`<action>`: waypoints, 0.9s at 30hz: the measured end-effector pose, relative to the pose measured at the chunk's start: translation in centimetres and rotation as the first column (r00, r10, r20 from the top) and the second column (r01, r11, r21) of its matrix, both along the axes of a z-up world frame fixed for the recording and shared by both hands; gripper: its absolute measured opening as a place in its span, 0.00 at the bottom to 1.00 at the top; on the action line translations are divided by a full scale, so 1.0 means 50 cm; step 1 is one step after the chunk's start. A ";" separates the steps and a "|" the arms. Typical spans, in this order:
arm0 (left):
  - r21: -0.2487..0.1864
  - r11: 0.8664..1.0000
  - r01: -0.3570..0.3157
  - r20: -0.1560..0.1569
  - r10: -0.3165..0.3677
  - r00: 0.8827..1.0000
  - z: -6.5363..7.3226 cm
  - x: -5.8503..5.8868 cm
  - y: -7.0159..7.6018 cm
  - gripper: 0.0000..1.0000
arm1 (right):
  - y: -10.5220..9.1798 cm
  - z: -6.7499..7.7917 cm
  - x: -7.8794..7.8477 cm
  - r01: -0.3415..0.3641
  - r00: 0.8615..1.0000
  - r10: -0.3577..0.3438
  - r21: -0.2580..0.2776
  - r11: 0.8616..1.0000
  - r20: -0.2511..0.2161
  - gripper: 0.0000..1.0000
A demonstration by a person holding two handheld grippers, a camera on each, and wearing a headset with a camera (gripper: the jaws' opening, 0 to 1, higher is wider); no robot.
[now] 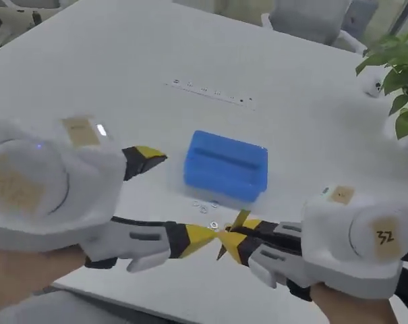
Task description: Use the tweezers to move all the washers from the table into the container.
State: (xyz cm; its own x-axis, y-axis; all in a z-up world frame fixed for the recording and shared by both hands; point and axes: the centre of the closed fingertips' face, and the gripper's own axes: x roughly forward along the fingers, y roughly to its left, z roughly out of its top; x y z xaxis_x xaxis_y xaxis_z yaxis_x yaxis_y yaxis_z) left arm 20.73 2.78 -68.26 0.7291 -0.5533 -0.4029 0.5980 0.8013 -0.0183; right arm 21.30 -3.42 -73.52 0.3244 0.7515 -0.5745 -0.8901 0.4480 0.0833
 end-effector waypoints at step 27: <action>0.004 0.901 -0.434 0.011 0.434 0.901 -0.144 0.043 0.161 0.96 | 0.049 -0.021 0.172 0.126 0.990 -0.129 0.051 0.991 0.053 0.04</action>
